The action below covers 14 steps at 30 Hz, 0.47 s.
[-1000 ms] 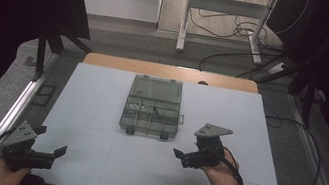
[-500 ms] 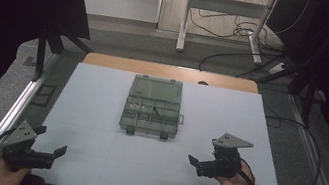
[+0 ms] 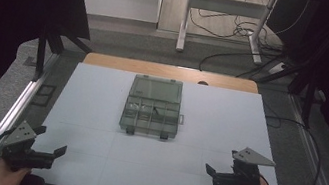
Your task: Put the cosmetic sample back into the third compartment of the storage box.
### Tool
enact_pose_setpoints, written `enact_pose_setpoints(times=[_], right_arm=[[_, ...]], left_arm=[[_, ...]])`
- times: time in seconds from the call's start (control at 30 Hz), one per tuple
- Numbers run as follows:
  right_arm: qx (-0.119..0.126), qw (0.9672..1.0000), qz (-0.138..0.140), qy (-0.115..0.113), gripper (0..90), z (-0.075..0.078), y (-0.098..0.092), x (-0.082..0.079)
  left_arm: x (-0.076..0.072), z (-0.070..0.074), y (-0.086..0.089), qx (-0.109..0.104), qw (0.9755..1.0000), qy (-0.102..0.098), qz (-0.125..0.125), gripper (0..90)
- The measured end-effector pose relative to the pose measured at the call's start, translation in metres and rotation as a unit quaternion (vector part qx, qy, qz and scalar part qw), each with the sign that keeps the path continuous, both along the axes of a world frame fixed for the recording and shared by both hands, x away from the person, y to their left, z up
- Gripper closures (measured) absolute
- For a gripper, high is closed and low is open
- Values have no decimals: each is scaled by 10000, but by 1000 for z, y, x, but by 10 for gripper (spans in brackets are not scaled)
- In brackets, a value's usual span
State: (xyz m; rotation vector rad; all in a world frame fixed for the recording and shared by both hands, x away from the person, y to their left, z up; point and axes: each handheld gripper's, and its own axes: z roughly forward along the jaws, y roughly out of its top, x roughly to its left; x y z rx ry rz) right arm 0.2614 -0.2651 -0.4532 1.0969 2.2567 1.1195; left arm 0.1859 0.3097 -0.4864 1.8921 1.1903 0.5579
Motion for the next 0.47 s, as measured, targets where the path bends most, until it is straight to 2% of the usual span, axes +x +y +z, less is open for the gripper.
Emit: enact_pose_setpoints(times=[0.13,0.27,0.37,0.47], right_arm=[[3,9996,-298,18,0,-6,-16,-10],[138,9983,-562,30,0,-12,-30,-22],[218,9977,-638,82,0,-16,-36,-25],[326,9971,-691,35,0,-15,-39,-27]], left_arm=[[0,0,0,-1,10000,1,4,13],[0,0,0,2,10000,1,3,13],[0,0,0,-2,10000,-4,5,13],[0,0,0,11,10000,-1,3,12]])
